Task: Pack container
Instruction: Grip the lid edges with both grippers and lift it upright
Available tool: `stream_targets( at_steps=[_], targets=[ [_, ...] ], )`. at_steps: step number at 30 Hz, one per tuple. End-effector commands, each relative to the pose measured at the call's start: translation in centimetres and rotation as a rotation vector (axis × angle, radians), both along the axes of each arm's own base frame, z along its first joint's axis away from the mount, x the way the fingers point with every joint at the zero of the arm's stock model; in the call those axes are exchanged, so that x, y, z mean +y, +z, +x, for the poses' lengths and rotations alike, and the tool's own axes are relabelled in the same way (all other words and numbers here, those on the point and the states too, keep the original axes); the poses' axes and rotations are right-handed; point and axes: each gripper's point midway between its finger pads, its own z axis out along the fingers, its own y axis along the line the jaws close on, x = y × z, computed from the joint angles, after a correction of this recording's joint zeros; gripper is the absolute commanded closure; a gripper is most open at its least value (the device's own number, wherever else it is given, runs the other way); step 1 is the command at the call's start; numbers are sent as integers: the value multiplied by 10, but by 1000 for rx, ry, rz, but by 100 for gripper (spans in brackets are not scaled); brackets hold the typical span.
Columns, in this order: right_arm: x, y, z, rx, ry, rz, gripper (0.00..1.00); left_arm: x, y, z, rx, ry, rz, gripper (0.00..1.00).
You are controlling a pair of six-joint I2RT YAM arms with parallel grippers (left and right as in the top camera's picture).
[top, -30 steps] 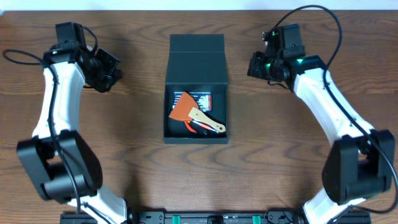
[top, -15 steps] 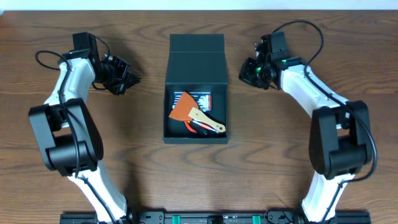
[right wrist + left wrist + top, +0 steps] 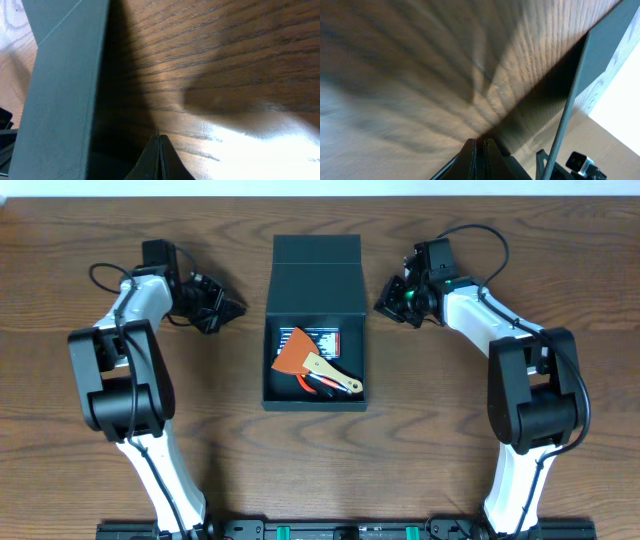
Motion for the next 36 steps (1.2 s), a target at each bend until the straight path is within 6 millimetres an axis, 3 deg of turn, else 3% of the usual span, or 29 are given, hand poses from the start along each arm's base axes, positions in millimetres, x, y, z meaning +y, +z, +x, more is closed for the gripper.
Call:
stream_targets(
  at_steps=[1,12,24,36],
  targets=[
    [6,-4,2,22,-6,31,99,-17,-8,-1,22,-14,-30,95],
    [12,0,11,-28,2,44,99,-38,-13,9,-9,-29,-36,94],
    [40,-16,13,-51,44,85,99,-51,-7,16,-49,-48,-62,94],
    [67,40,48,-444,250,156,99,-63,31,39,-264,-153,-178,94]
  ],
)
